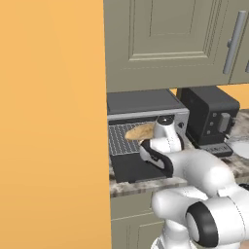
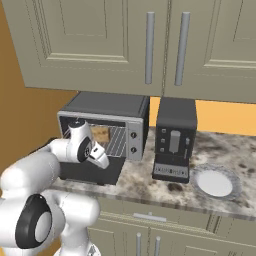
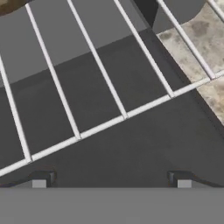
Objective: Pull the toaster oven rack outwards. Pick up the baguette from the plate and place it on the toaster oven rack. Close the toaster oven door fully and set the temperature to the lowest setting.
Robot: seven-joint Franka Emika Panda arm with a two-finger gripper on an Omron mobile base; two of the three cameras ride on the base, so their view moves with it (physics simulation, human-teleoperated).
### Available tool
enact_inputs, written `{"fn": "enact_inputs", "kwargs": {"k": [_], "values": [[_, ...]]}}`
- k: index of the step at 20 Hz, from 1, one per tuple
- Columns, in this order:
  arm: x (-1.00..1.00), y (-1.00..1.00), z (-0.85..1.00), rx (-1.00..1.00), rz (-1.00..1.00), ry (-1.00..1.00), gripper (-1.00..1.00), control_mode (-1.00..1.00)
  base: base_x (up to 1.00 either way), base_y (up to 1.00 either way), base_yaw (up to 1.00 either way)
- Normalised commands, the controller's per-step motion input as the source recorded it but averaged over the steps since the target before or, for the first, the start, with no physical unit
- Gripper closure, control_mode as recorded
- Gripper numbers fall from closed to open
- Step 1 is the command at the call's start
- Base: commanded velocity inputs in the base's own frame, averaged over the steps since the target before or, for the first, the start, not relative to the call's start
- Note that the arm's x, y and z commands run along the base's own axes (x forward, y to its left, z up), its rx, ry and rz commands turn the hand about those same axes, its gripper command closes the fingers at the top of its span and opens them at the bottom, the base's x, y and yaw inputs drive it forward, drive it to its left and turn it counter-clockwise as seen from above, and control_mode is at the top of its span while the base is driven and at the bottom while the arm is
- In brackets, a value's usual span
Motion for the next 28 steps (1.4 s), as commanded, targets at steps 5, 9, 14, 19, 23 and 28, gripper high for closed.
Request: {"fn": "enact_inputs", "kwargs": {"k": [5, 9, 14, 19, 23, 28], "values": [[0.54, 0.00, -0.01, 0.00, -0.07, -0.01, -1.00, -1.00, 0.00, 0.00, 0.00], [0.46, 0.00, 0.00, 0.00, -0.07, -0.02, -1.00, -1.00, 0.00, 0.00, 0.00], [0.38, 0.00, 0.00, 0.00, -0.06, -0.03, -1.00, -1.00, 0.00, 0.00, 0.00], [0.39, 0.00, 0.00, 0.00, -0.06, -0.04, -1.00, -1.00, 0.00, 0.00, 0.00], [0.46, 0.00, 0.00, 0.00, -0.06, -0.04, -1.00, -1.00, 0.00, 0.00, 0.00], [0.60, 0.01, 0.00, 0.01, -0.05, -0.06, -1.00, -1.00, 0.00, 0.00, 0.00]]}}
